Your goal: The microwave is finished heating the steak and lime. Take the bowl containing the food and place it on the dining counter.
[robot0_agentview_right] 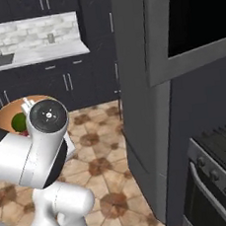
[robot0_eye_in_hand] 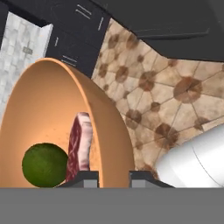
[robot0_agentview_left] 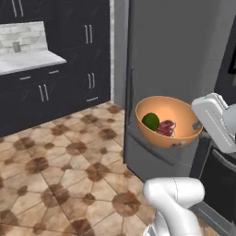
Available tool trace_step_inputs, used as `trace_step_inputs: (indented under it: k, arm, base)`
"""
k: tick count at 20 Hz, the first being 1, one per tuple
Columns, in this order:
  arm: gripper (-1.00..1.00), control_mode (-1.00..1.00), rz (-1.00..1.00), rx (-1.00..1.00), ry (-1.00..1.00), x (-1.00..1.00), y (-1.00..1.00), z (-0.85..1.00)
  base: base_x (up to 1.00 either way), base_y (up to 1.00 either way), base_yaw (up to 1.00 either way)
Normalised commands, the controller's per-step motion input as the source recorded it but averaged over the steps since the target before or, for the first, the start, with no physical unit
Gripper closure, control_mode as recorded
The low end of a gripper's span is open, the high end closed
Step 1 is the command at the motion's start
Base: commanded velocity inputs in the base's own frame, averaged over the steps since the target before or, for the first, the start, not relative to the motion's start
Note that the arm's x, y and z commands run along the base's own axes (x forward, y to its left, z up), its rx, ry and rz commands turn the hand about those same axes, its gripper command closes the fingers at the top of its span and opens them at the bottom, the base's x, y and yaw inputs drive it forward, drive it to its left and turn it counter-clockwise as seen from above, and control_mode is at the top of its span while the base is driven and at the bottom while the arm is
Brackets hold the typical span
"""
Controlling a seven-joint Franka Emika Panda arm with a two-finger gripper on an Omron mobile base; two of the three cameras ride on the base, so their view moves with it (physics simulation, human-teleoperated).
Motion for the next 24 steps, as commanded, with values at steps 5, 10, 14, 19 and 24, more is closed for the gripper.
trace_step_inputs:
  k: [5, 10, 14, 19, 24]
  arm:
    - [1.00, 1.00, 0.00, 0.00, 0.00, 0.00, 0.00, 0.00]
    - [1.00, 1.00, 0.00, 0.00, 0.00, 0.00, 0.00, 0.00]
    - [1.00, 1.00, 0.00, 0.00, 0.00, 0.00, 0.00, 0.00]
    - [1.00, 1.00, 0.00, 0.00, 0.00, 0.00, 0.00, 0.00]
    - [1.00, 1.00, 0.00, 0.00, 0.00, 0.00, 0.00, 0.00]
  base:
    - [-0.15, 0.33, 0.40]
    - [0.45, 0.62, 0.27]
    - [0.62, 0.64, 0.26]
    - [0.61, 0.63, 0.26]
    - [0.66, 0.49, 0.30]
